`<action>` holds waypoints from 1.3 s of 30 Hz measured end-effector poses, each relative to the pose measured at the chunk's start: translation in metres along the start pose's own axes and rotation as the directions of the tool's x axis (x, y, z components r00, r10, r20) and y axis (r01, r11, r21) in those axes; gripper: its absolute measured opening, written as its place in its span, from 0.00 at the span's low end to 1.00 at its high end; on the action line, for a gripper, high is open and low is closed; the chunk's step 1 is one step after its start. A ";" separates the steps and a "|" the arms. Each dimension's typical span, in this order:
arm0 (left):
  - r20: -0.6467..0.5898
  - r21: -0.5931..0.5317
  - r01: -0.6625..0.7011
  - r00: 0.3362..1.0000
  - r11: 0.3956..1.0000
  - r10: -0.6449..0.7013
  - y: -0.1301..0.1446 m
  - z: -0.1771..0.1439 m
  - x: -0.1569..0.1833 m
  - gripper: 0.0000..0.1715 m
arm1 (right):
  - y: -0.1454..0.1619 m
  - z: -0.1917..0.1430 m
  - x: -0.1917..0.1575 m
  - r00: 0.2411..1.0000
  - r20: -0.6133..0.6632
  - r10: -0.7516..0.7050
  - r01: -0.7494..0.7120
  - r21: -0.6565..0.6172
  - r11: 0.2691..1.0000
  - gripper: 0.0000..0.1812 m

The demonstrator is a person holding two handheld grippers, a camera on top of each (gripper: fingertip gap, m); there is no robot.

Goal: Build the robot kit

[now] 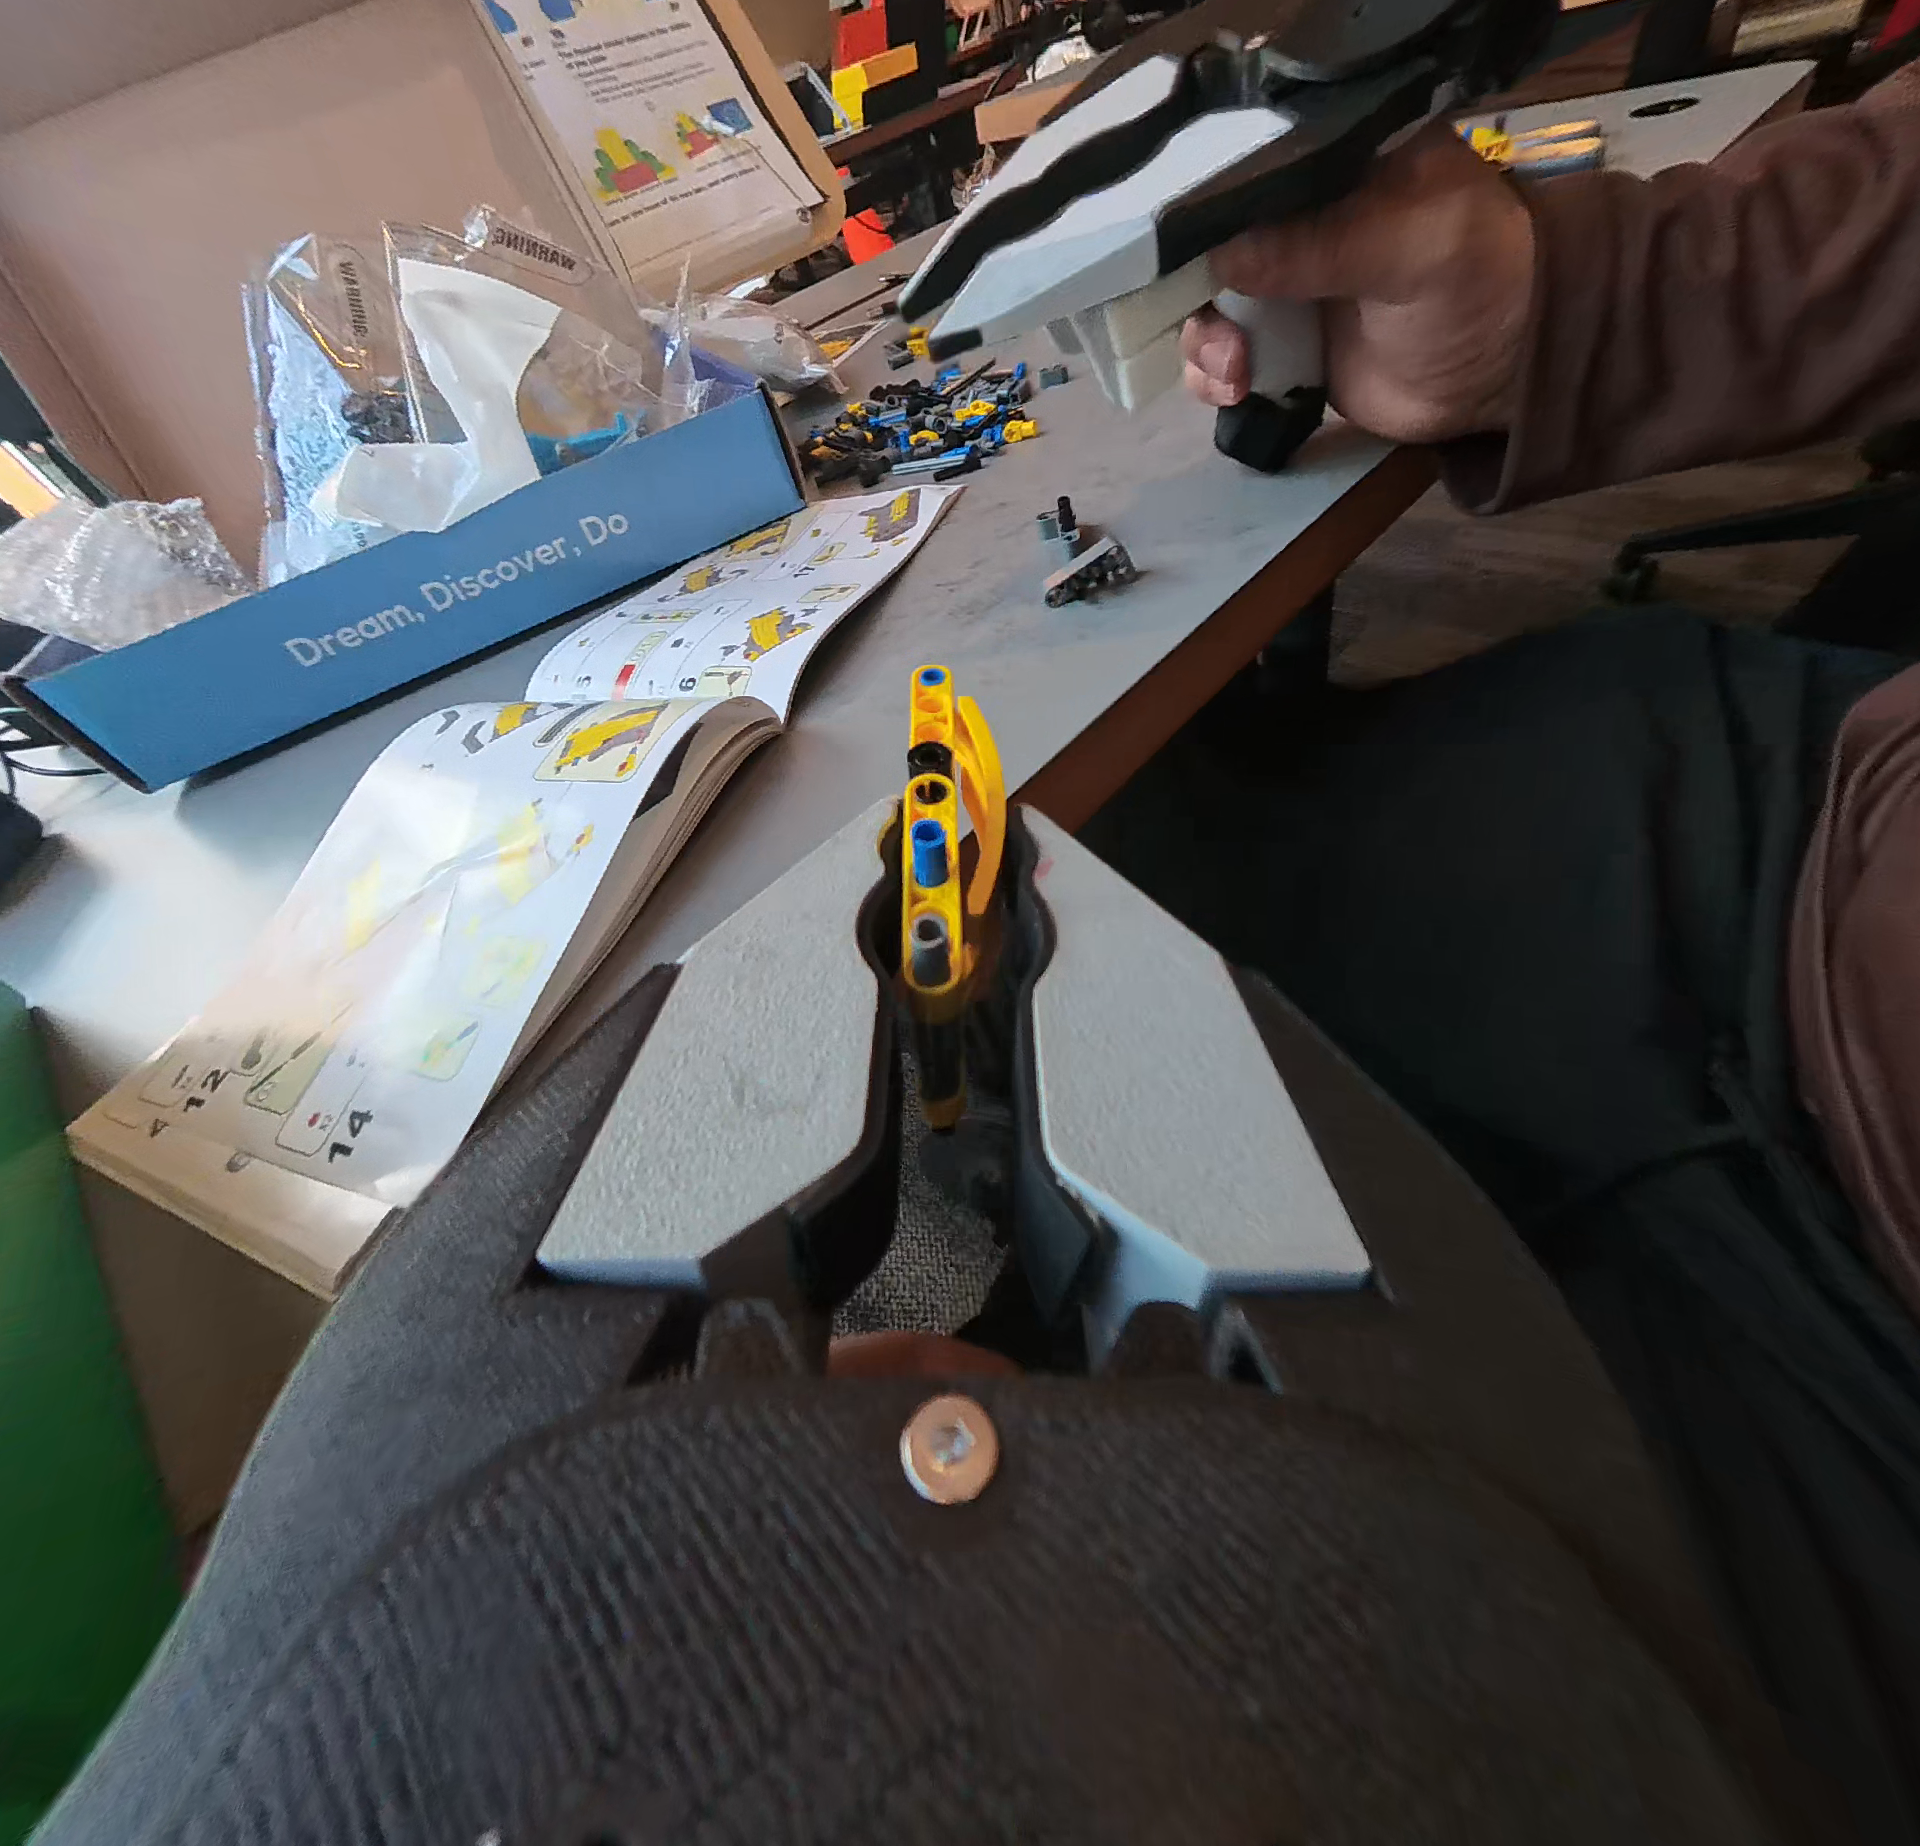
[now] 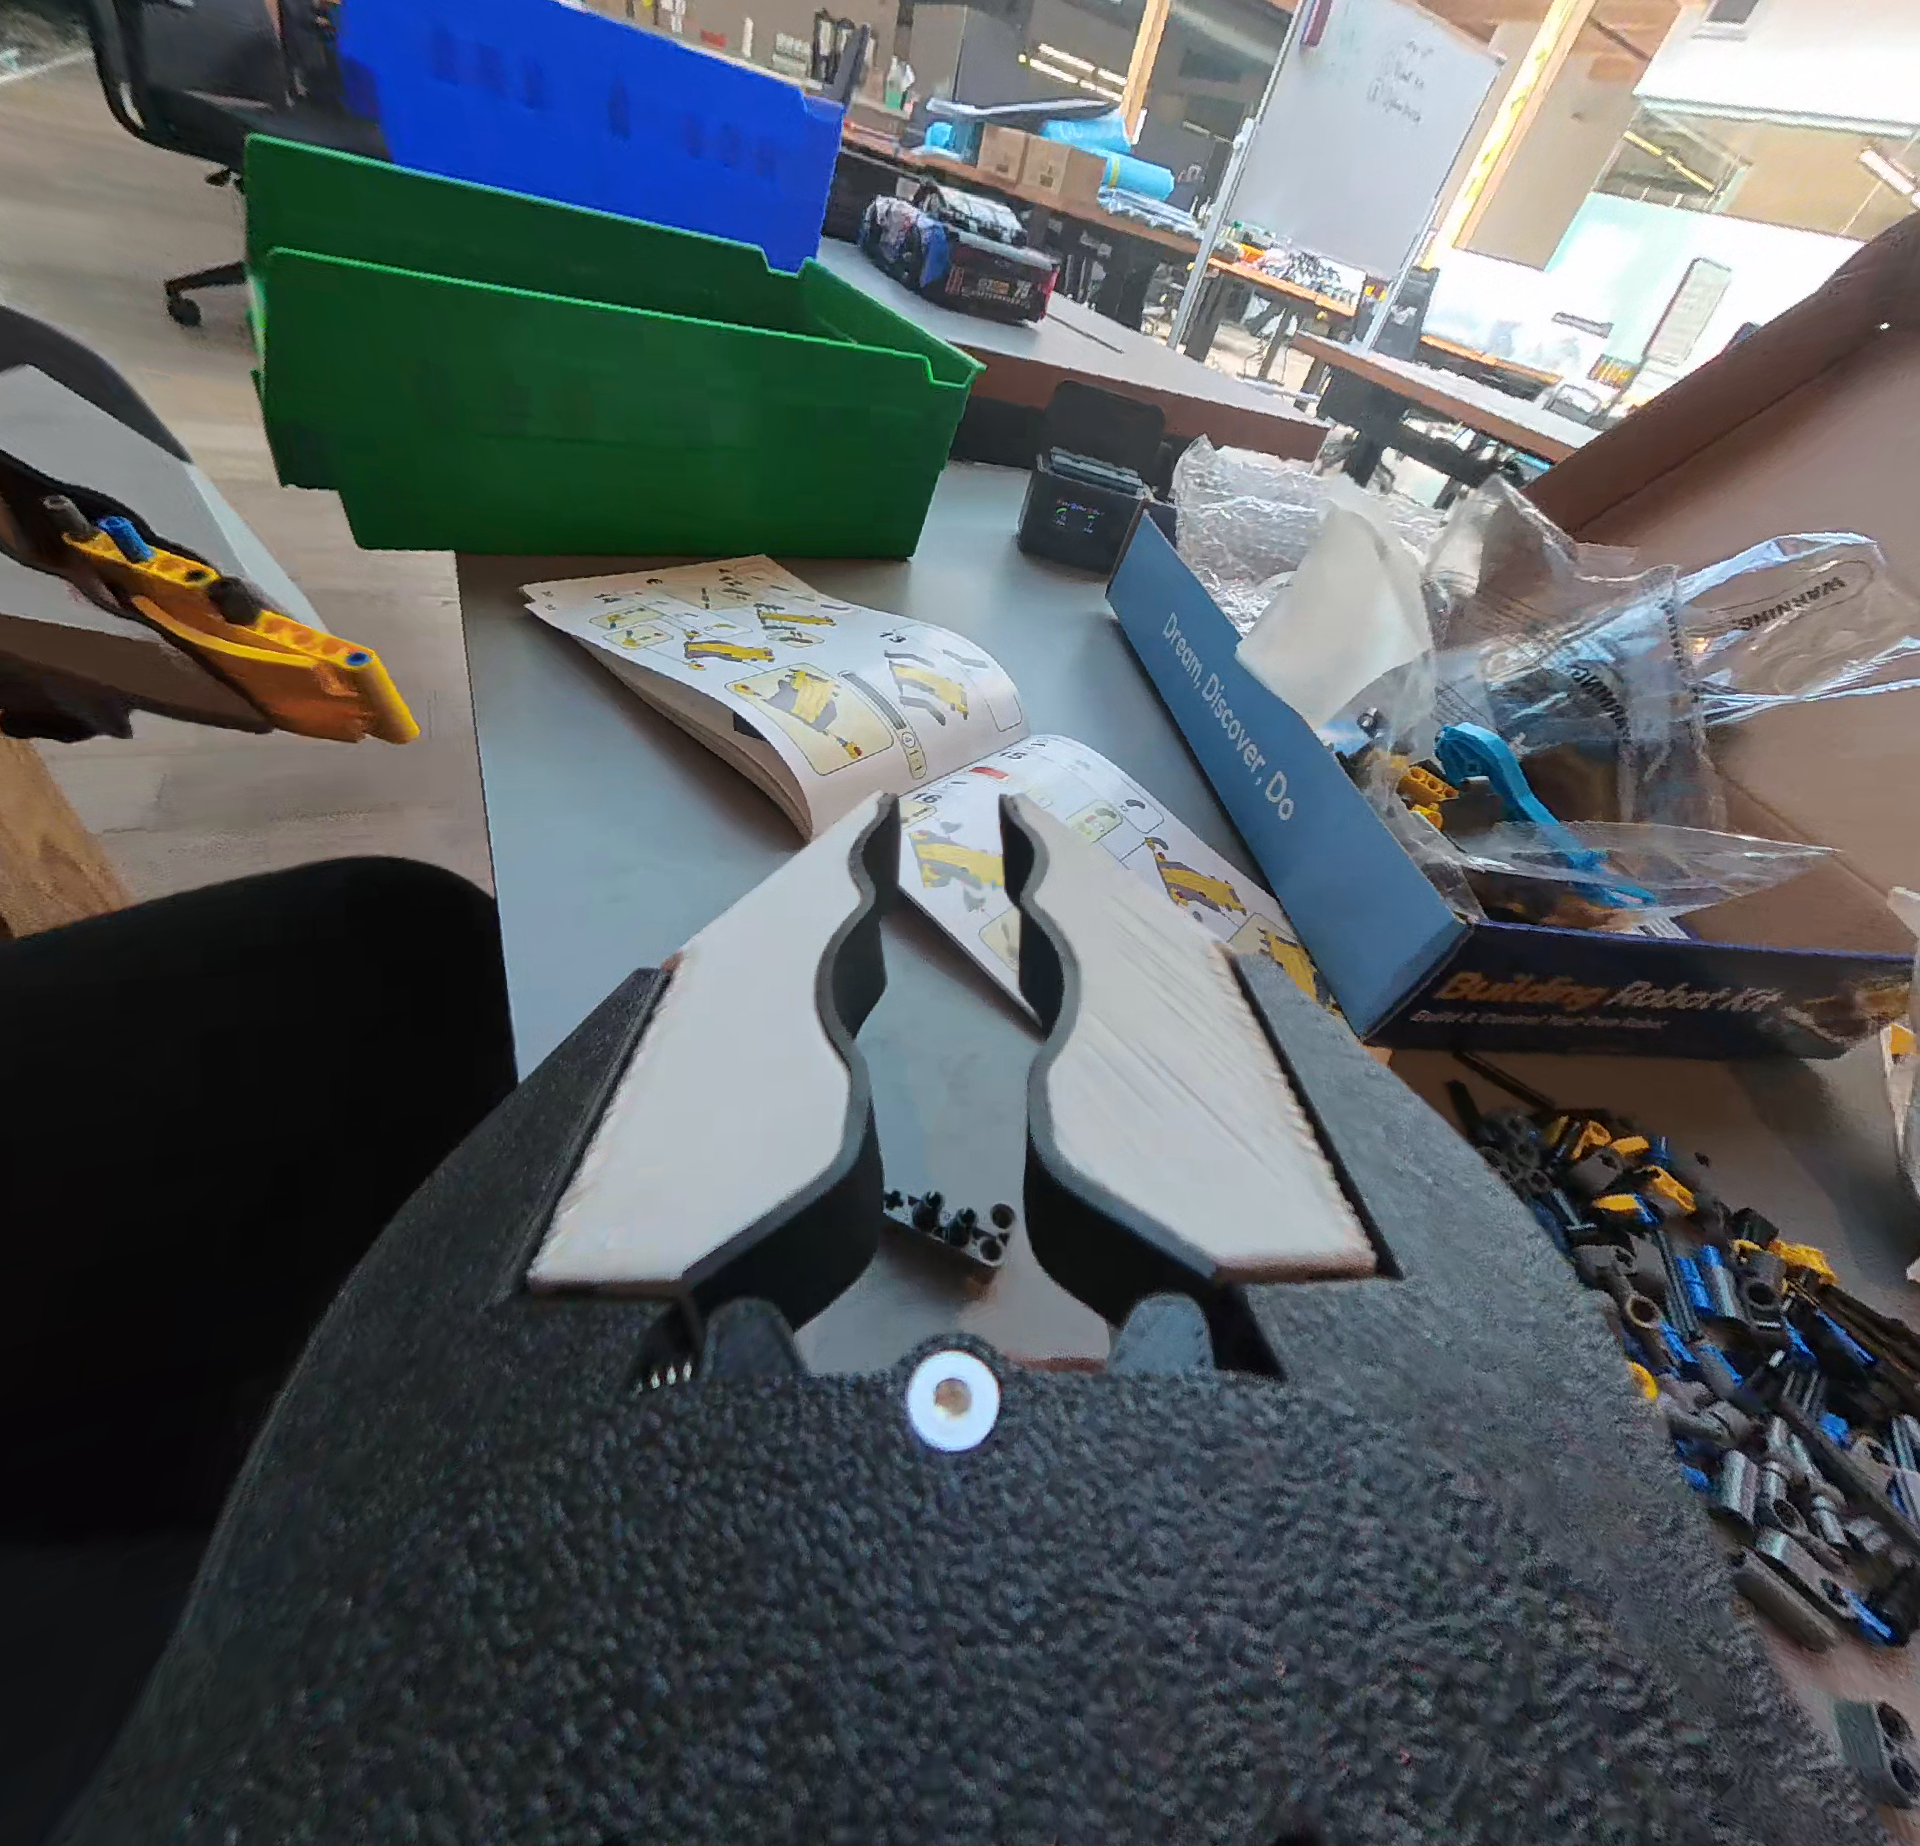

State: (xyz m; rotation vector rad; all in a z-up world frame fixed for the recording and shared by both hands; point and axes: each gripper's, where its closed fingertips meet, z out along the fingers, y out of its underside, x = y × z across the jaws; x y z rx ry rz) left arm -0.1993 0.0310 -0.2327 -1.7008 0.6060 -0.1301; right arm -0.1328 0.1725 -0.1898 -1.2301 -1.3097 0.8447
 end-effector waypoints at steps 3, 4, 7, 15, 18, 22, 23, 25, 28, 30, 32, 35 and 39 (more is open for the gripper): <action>-0.013 -0.024 -0.013 1.000 1.000 0.012 0.005 0.009 0.001 0.08 | 0.003 -0.008 -0.004 1.000 0.022 0.010 -0.010 -0.014 1.000 0.12; -0.009 -0.027 -0.020 1.000 0.999 0.020 0.005 0.011 0.000 0.08 | 0.004 -0.010 -0.005 0.999 0.031 0.013 -0.012 -0.026 1.000 0.13; -0.017 0.009 0.006 1.000 1.000 -0.006 -0.003 0.018 -0.001 0.08 | 0.007 -0.014 -0.010 0.997 0.066 0.040 -0.037 -0.044 0.998 0.16; -0.067 0.083 0.058 0.996 0.995 -0.053 -0.019 0.032 0.002 0.08 | 0.001 -0.030 0.000 0.993 0.033 0.111 -0.112 0.013 0.994 0.20; -0.087 0.101 0.100 0.992 0.990 -0.091 -0.021 0.034 0.001 0.08 | 0.001 -0.031 0.007 0.985 0.036 0.172 -0.173 0.025 0.985 0.23; -0.127 0.133 0.166 0.981 0.977 -0.149 -0.026 0.034 -0.004 0.08 | 0.004 -0.029 0.010 0.959 0.098 0.265 -0.267 0.002 0.964 0.26; -0.145 0.132 0.189 0.975 0.973 -0.170 -0.025 0.034 -0.004 0.08 | 0.005 -0.028 0.012 0.952 0.105 0.287 -0.288 0.002 0.957 0.26; -0.200 0.117 0.226 0.959 0.967 -0.200 -0.023 0.034 0.000 0.08 | 0.004 -0.028 0.015 0.939 0.123 0.321 -0.324 0.005 0.946 0.25; -0.200 0.097 0.203 0.963 0.974 -0.181 -0.020 0.036 -0.003 0.08 | 0.006 -0.024 0.016 0.926 0.155 0.343 -0.345 -0.014 0.938 0.24; -0.205 0.098 0.188 0.965 0.977 -0.165 -0.021 0.039 -0.005 0.08 | 0.008 -0.023 0.010 0.924 0.196 0.329 -0.326 -0.045 0.944 0.20; -0.235 0.091 0.162 0.962 0.983 -0.137 -0.023 0.046 -0.006 0.08 | 0.014 -0.022 -0.003 0.920 0.243 0.308 -0.289 -0.113 0.951 0.21; -0.300 0.042 0.102 0.950 0.994 -0.085 -0.016 0.059 -0.002 0.08 | 0.030 -0.023 -0.027 0.915 0.311 0.256 -0.180 -0.253 0.951 0.23; -0.376 -0.045 0.041 0.925 0.998 -0.055 -0.001 0.069 0.010 0.08 | 0.052 -0.031 -0.040 0.948 0.295 0.122 -0.005 -0.369 0.929 0.20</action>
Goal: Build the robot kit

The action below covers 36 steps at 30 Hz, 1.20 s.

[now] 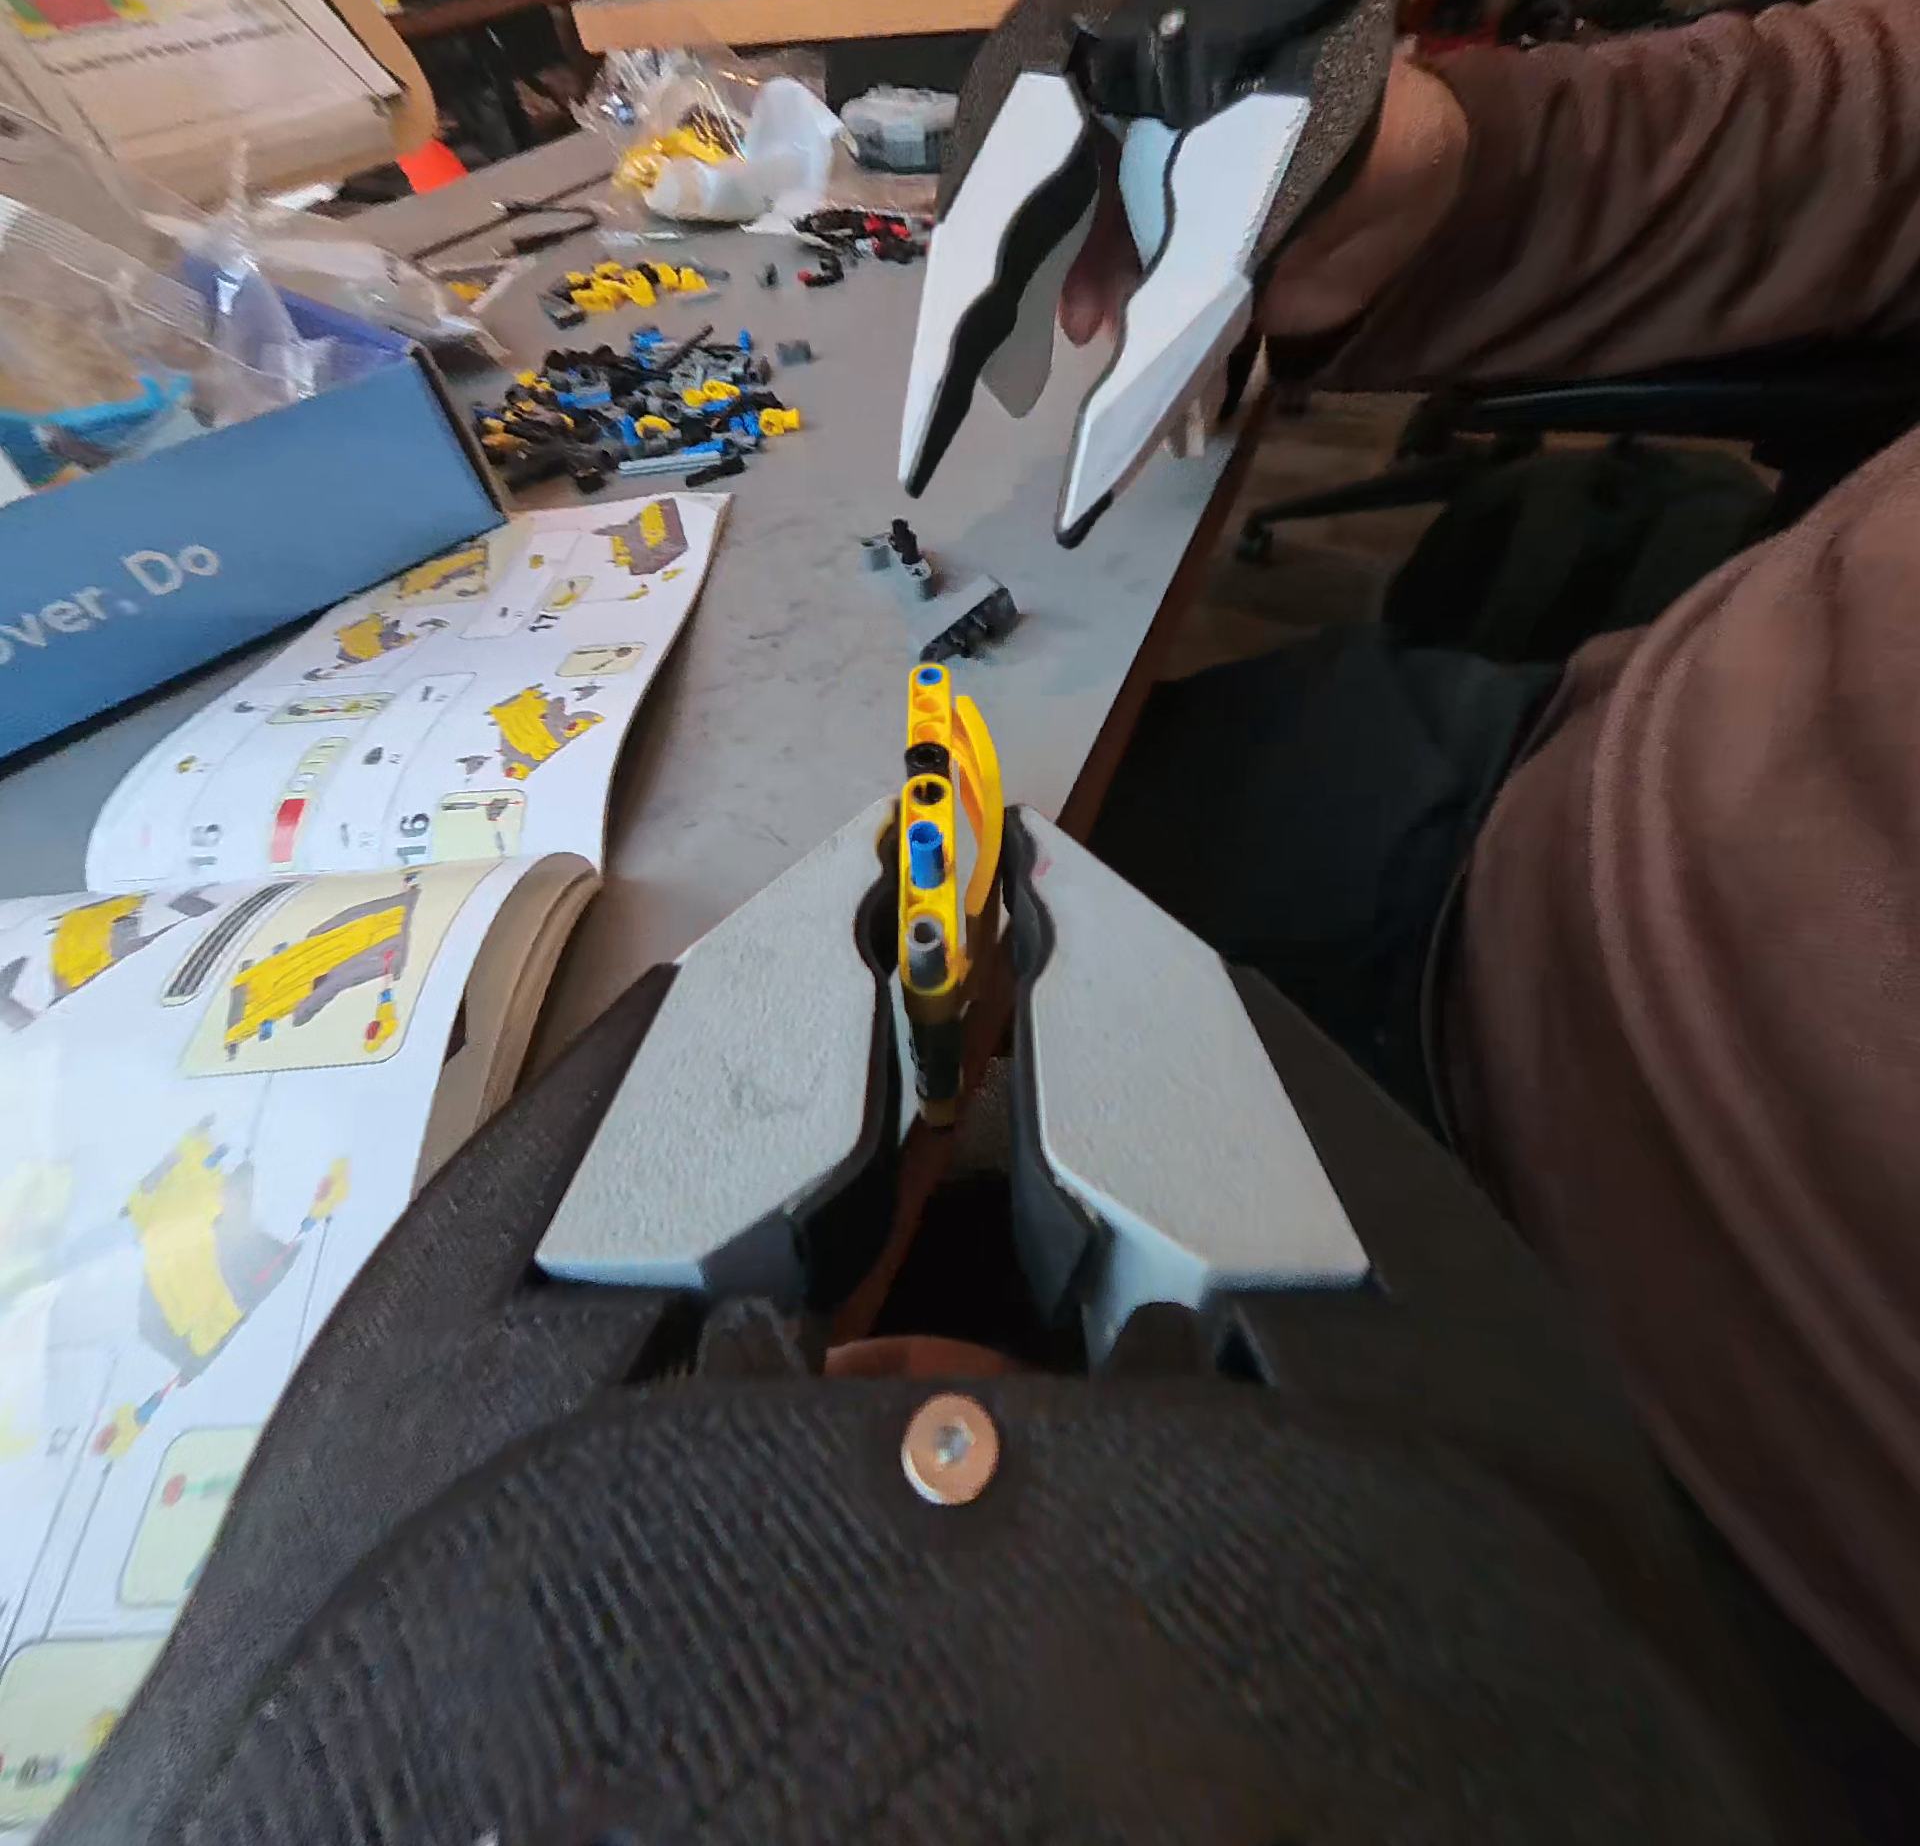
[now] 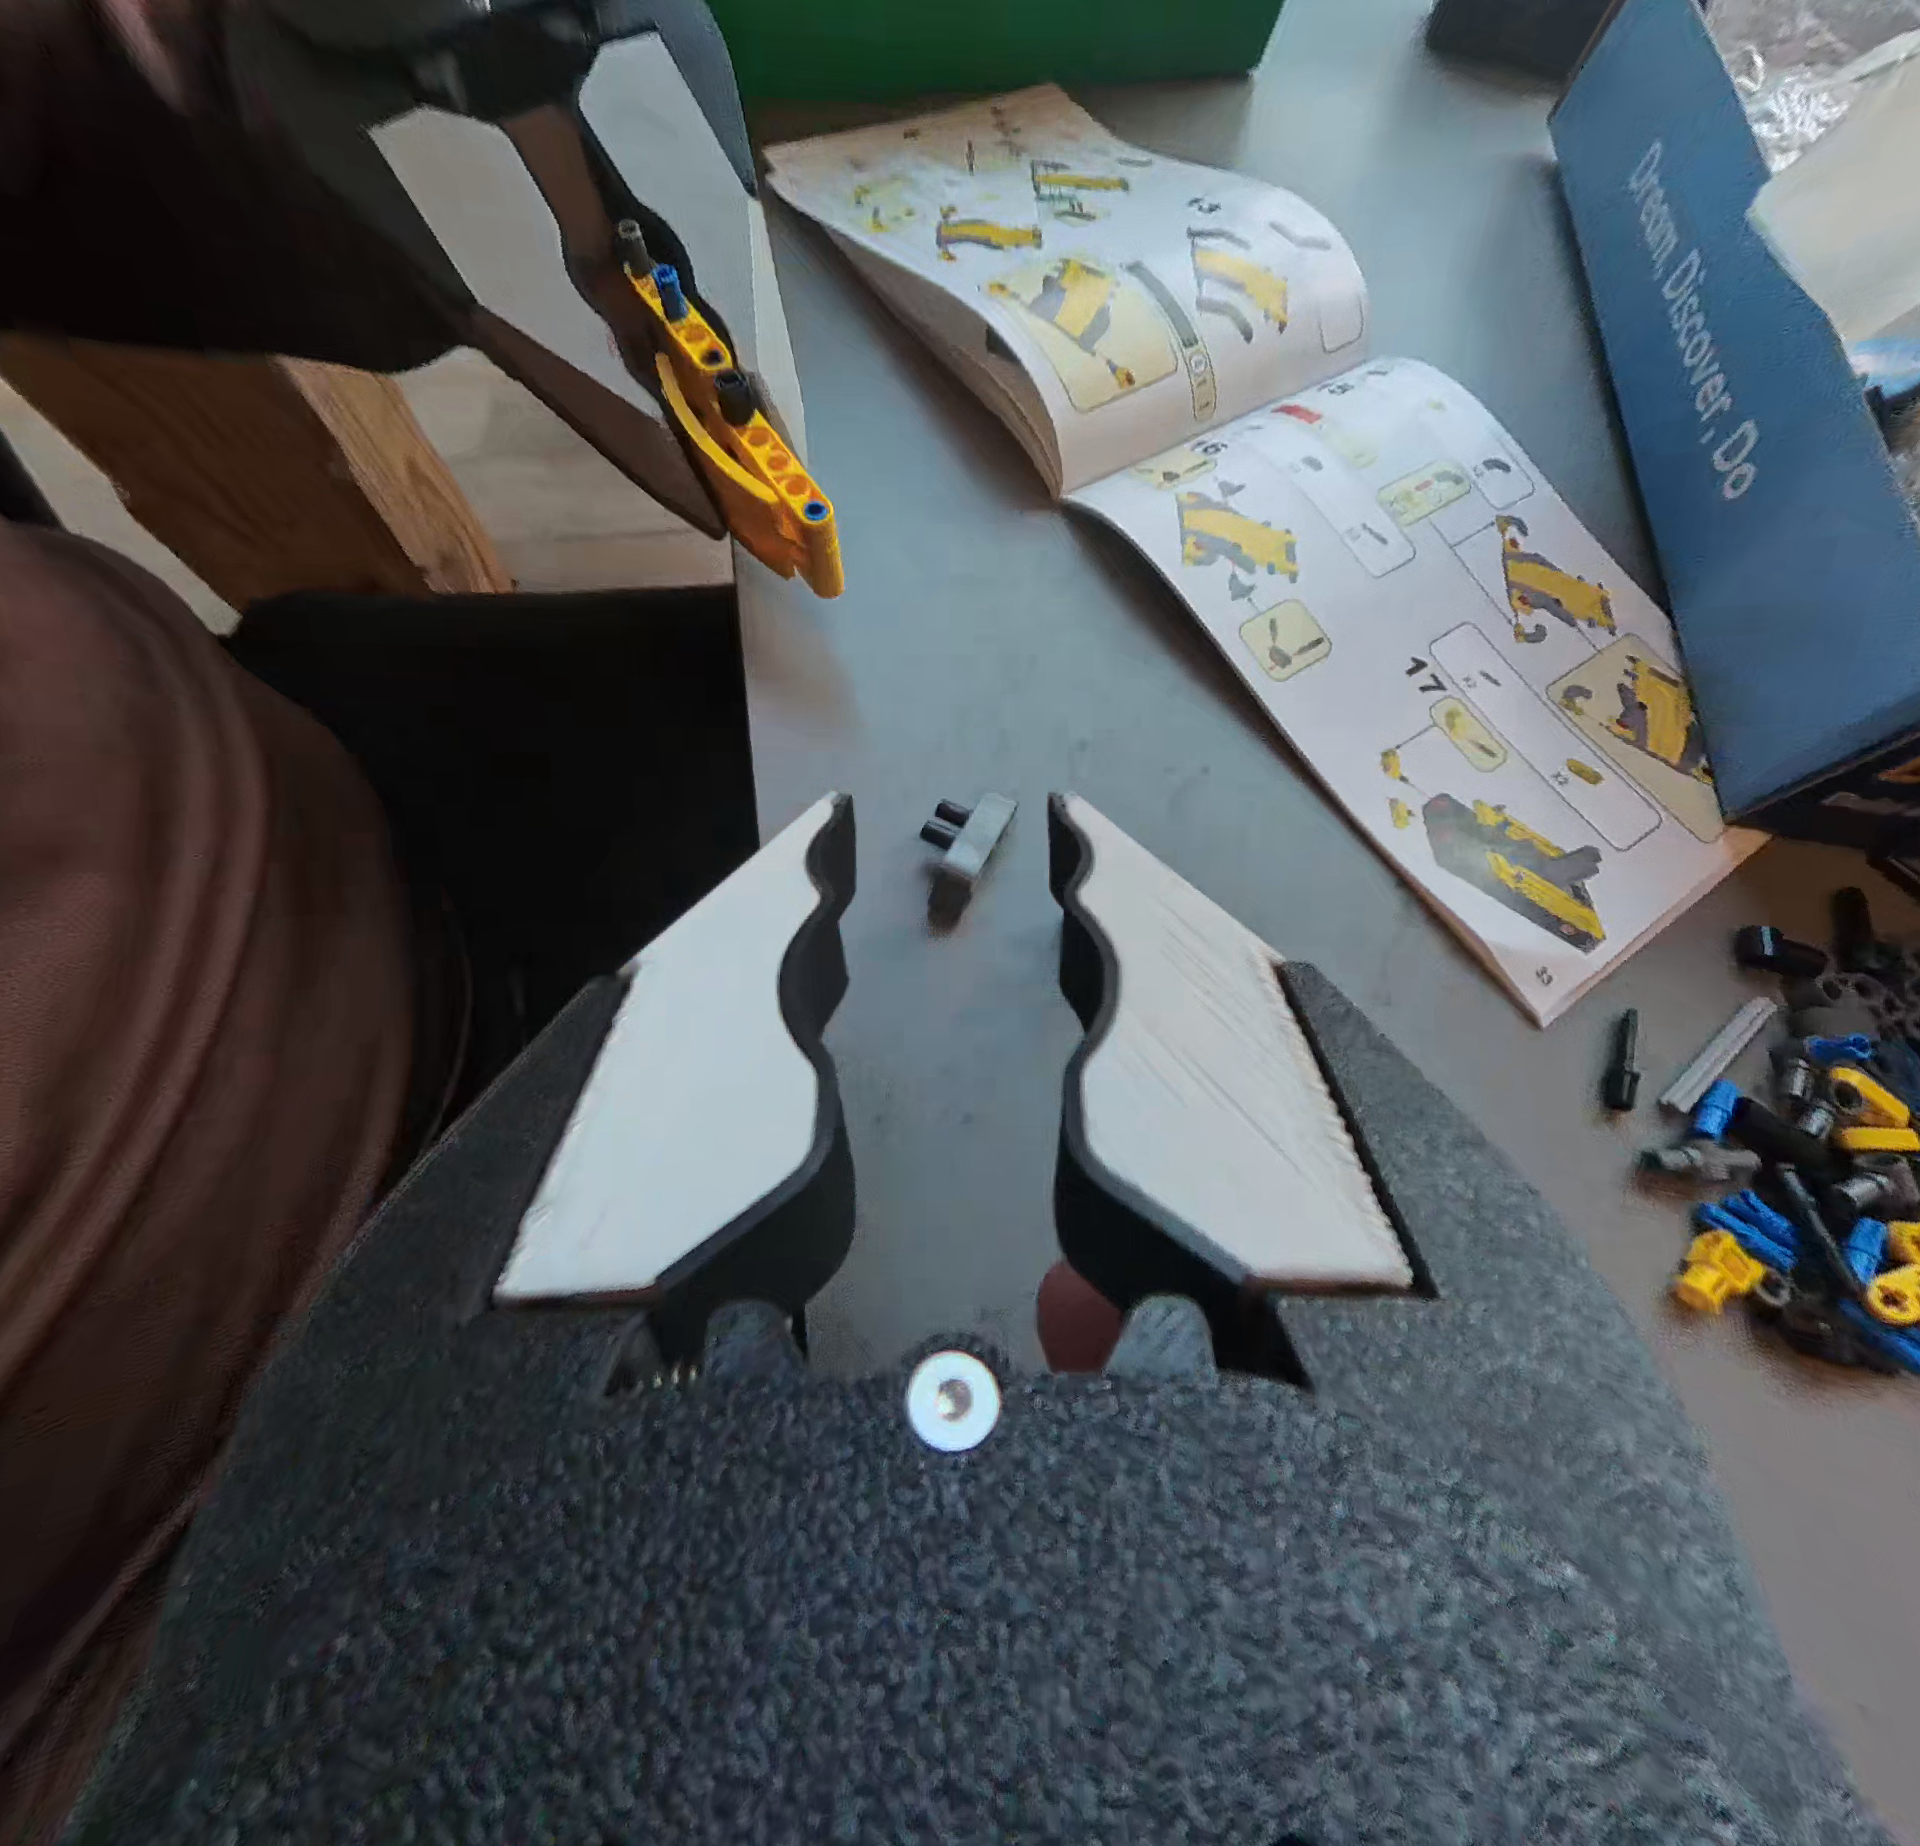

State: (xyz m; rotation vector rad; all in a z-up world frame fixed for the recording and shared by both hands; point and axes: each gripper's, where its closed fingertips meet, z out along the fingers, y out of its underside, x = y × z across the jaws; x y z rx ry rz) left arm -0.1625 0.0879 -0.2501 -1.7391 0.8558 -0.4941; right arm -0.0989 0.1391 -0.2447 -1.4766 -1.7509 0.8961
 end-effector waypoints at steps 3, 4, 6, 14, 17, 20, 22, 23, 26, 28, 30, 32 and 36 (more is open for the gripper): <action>-0.009 -0.017 -0.017 1.000 1.000 0.017 0.002 0.004 0.003 0.08 | 0.010 0.003 -0.004 1.000 -0.028 0.015 -0.017 -0.047 0.999 0.15; -0.013 -0.017 -0.022 1.000 1.000 0.022 0.002 0.005 0.005 0.08 | 0.012 0.005 -0.007 0.999 -0.020 0.037 -0.038 -0.058 0.998 0.15; -0.006 -0.012 -0.029 1.000 1.000 0.029 0.001 0.004 0.006 0.08 | 0.018 0.008 -0.003 0.997 -0.049 0.060 -0.064 -0.095 0.993 0.15; -0.063 0.018 0.078 0.995 0.997 -0.077 0.000 0.001 0.013 0.08 | 0.027 0.019 -0.001 0.999 -0.039 0.033 -0.040 -0.182 0.982 0.04; -0.066 0.042 0.112 0.992 0.993 -0.109 -0.002 -0.002 0.012 0.08 | 0.025 0.020 -0.001 0.999 -0.038 -0.013 0.006 -0.176 0.984 0.04; -0.094 0.070 0.163 0.983 0.984 -0.156 -0.005 -0.006 0.013 0.08 | 0.016 0.021 0.000 0.990 -0.068 -0.120 0.110 -0.140 0.984 0.04; -0.159 0.068 0.217 0.966 0.974 -0.204 -0.006 -0.008 0.020 0.08 | 0.001 0.020 -0.002 0.964 -0.112 -0.240 0.233 -0.071 0.970 0.04; -0.203 0.062 0.249 0.951 0.966 -0.232 -0.006 -0.009 0.026 0.08 | -0.007 0.019 -0.005 0.941 -0.134 -0.309 0.306 -0.046 0.951 0.04; -0.323 0.039 0.351 0.891 0.936 -0.321 -0.007 -0.012 0.038 0.08 | -0.025 0.018 -0.011 0.833 -0.236 -0.500 0.504 -0.047 0.862 0.04; -0.332 0.032 0.370 0.880 0.928 -0.340 -0.005 -0.014 0.039 0.08 | -0.033 0.019 -0.018 0.762 -0.271 -0.589 0.600 -0.048 0.799 0.04; -0.331 0.021 0.372 0.879 0.928 -0.345 -0.002 -0.015 0.040 0.08 | -0.039 0.022 -0.028 0.717 -0.271 -0.643 0.656 -0.050 0.753 0.04; -0.338 0.009 0.358 0.880 0.934 -0.334 0.001 -0.017 0.044 0.08 | -0.047 0.024 -0.038 0.689 -0.269 -0.673 0.692 -0.031 0.721 0.04; -0.360 -0.015 0.335 0.878 0.942 -0.317 0.005 -0.021 0.055 0.08 | -0.060 0.028 -0.060 0.675 -0.234 -0.700 0.724 0.025 0.690 0.04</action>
